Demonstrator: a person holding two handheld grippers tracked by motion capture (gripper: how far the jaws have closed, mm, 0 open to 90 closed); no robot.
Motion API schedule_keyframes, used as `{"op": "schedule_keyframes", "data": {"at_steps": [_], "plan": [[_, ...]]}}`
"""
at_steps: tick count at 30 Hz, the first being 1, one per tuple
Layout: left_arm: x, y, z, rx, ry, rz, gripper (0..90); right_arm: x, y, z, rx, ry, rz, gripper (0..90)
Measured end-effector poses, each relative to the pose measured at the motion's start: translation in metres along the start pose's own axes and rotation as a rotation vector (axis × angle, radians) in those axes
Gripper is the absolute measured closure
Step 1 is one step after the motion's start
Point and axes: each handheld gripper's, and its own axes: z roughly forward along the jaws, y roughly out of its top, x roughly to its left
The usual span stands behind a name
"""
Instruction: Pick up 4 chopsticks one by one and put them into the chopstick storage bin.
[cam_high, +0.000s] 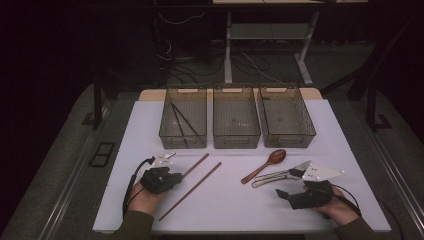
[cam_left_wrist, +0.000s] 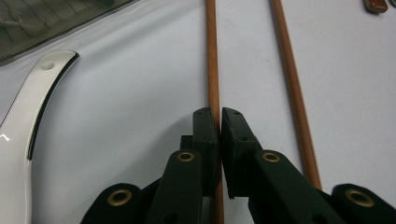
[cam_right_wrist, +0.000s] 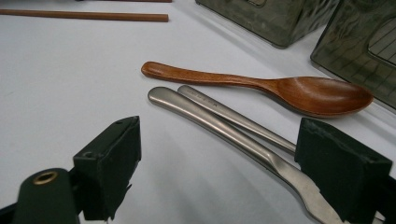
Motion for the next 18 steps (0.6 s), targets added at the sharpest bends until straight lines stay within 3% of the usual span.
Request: {"op": "schedule_keyframes", "data": {"at_steps": [18], "plan": [[0.001,0.005,-0.014,-0.051,-0.034,0.008,84.1,0.000,0.000,0.000,-0.001,0.000,0.001,14.3]]}}
